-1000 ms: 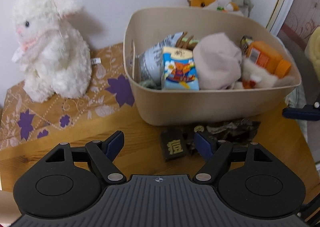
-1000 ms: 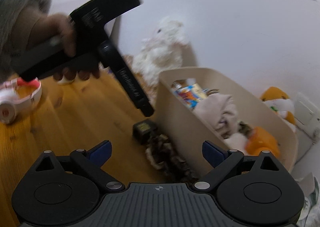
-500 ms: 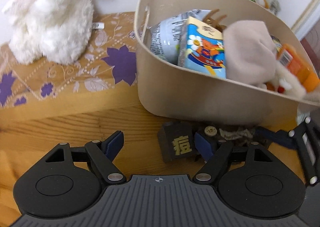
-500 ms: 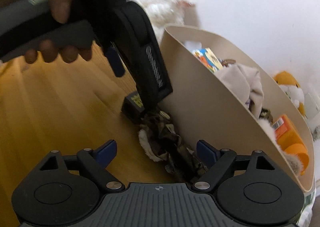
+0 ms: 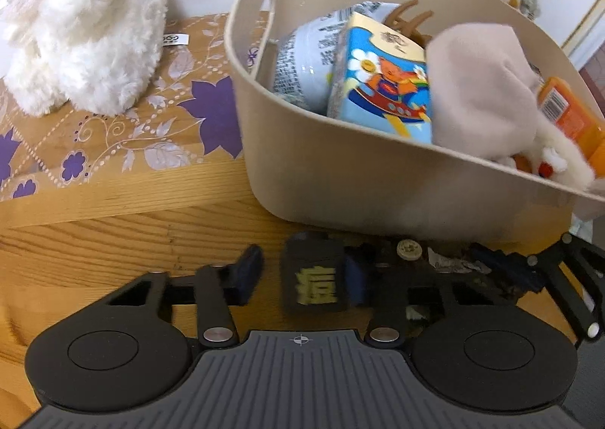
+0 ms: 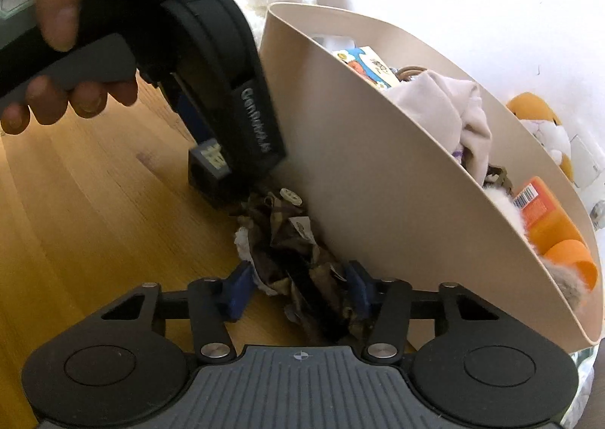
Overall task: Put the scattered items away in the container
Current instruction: 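Grasp the black cube with left gripper while right grasps the brown plaid scrunchie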
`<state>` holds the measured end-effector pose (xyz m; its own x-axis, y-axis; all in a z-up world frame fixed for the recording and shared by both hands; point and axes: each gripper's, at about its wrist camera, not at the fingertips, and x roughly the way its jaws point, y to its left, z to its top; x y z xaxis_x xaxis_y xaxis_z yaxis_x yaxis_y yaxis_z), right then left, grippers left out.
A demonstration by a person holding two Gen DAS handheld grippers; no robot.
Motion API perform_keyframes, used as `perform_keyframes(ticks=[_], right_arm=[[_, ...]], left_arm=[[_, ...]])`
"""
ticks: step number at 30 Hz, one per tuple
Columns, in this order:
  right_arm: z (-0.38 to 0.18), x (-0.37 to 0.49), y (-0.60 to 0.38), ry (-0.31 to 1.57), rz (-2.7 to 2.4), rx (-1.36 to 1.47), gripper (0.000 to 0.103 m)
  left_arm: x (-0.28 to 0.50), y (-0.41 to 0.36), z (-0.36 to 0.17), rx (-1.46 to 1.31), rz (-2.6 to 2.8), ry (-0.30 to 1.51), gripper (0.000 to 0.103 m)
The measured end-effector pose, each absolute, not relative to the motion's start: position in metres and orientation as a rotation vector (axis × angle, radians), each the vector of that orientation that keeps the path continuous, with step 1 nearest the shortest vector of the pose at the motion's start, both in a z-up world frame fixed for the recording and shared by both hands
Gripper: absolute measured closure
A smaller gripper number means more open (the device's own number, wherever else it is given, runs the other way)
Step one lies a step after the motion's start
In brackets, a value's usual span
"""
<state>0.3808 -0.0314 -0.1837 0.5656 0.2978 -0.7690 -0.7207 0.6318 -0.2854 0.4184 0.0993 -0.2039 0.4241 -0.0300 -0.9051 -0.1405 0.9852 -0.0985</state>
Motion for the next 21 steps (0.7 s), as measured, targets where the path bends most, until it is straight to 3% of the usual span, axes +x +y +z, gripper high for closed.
perform_keyframes(ticks=[11,21], right_arm=[[-0.174,0.363,-0.059,0.783,0.681,-0.612,0.075],[-0.157,0.337,-0.089,0.706,0.703,-0.604,0.078]], left_arm=[[0.390,0.089,-0.197,-0.140,0.002,1.129,0.071],[0.371,0.081,-0.168,-0.121,0.000,1.077,0.071]])
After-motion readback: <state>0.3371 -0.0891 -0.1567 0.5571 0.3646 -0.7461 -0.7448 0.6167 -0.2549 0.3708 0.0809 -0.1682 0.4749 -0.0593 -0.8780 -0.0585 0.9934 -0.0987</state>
